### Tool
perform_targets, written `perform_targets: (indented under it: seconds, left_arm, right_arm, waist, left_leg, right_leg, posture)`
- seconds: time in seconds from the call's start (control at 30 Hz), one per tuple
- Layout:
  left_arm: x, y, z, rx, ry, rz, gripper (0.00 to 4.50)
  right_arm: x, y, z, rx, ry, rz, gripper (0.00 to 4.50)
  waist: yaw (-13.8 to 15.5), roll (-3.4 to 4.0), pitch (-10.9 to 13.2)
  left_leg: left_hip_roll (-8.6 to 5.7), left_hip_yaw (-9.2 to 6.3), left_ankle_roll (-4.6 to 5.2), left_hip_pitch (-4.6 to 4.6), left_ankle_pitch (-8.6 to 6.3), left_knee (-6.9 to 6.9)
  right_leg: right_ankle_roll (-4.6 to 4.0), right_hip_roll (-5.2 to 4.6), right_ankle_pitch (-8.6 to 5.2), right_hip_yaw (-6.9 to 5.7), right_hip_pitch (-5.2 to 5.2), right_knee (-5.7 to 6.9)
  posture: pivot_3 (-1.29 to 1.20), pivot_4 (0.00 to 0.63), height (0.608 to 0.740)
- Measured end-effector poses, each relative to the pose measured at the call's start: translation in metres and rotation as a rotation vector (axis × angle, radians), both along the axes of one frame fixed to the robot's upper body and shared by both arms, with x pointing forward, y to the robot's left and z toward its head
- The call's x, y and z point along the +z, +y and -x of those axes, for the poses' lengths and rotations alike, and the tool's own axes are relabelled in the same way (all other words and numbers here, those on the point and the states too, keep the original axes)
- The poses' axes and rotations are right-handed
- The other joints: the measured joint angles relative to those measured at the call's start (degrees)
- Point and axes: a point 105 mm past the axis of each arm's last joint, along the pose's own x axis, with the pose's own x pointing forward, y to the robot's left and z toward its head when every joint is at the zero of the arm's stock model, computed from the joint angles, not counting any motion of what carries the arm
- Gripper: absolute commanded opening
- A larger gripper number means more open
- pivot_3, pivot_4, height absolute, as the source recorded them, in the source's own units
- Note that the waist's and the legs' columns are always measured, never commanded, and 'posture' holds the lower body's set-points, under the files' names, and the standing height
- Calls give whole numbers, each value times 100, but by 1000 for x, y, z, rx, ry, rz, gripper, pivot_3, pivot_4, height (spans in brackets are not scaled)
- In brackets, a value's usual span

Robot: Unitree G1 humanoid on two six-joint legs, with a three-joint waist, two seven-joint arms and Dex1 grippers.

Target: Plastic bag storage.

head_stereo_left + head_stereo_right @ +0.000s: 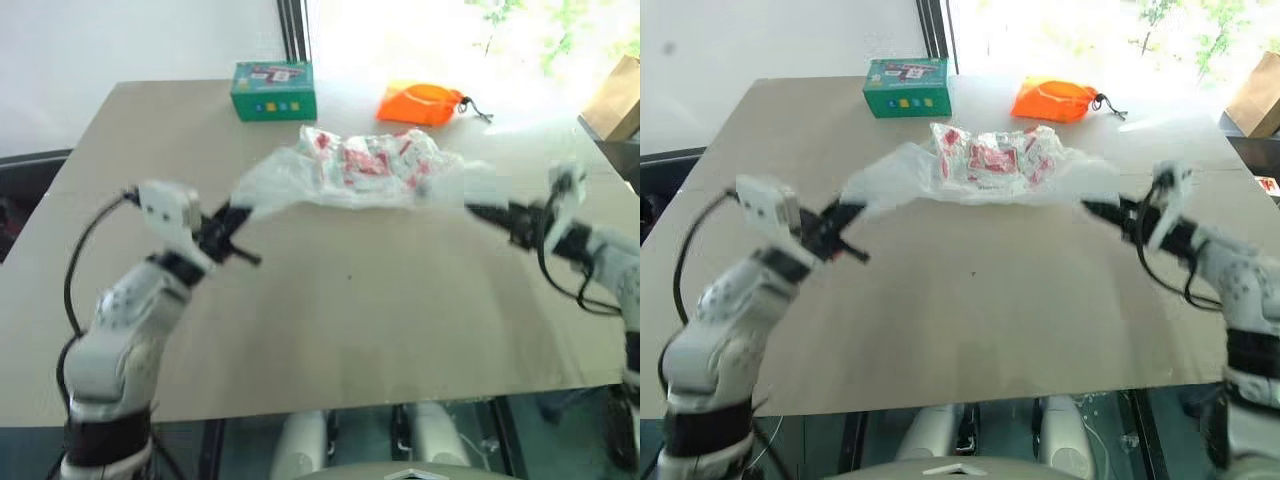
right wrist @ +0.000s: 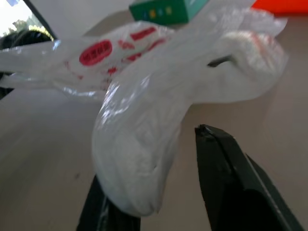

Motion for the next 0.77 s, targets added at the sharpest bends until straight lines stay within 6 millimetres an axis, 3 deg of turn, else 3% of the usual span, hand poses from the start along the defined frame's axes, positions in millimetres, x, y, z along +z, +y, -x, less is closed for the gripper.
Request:
perform_targets:
  seconds: [0.07, 0.13, 0.27, 0.47, 0.6, 0.77]
  left_arm:
    - [-43, -4, 20, -21, 151, -37, 881]
    - [-71, -5, 39, -26, 245, -16, 1825]
    - [-104, 18, 76, 118, 309, -70, 3643]
    - [-112, 31, 98, 140, 327, -132, 3643]
    - [-112, 38, 98, 141, 311, -146, 3643]
    - [-107, 34, 95, 76, 282, -162, 3643]
  right_arm:
    - [-37, -3, 22, 42, 118, 63, 3771]
    - [-66, -8, 39, 65, 186, 135, 4500]
    - [-88, -20, 60, 17, 8, 220, 4500]
    - [-100, -34, 74, 13, -120, 293, 4500]
    - [-95, -49, 64, -74, -229, 268, 4500]
    - [-93, -52, 60, -58, -272, 283, 4500]
  waist:
    - [-4, -3, 0]
    - [-6, -4, 0]
    - [14, -39, -28]
    - [99, -32, -79]
    - [93, -17, -80]
    - [105, -15, -80]
  left_leg:
    - [-1, 7, 2, 23, -2, 0]
    - [1, 9, 3, 31, -2, 0]
    - [7, 5, 4, 46, -5, -3]
    - [6, 21, 48, 64, -30, -2]
    - [7, 29, 49, 62, -30, -2]
    - [9, 31, 51, 58, -31, -2]
  right_leg:
    - [-1, 2, -1, 11, 15, 4]
    - [-2, 4, -3, 17, 18, 6]
    - [-6, 14, -8, 32, 28, 5]
    - [-25, 7, -19, 35, 36, -6]
    - [-27, 10, -19, 44, 33, -1]
    - [-29, 12, -19, 44, 31, -2]
  posture:
    - [0, 150, 740]
    - [0, 150, 740]
    - [0, 150, 740]
    - [0, 150, 740]
    - [0, 150, 740]
    - [0, 150, 740]
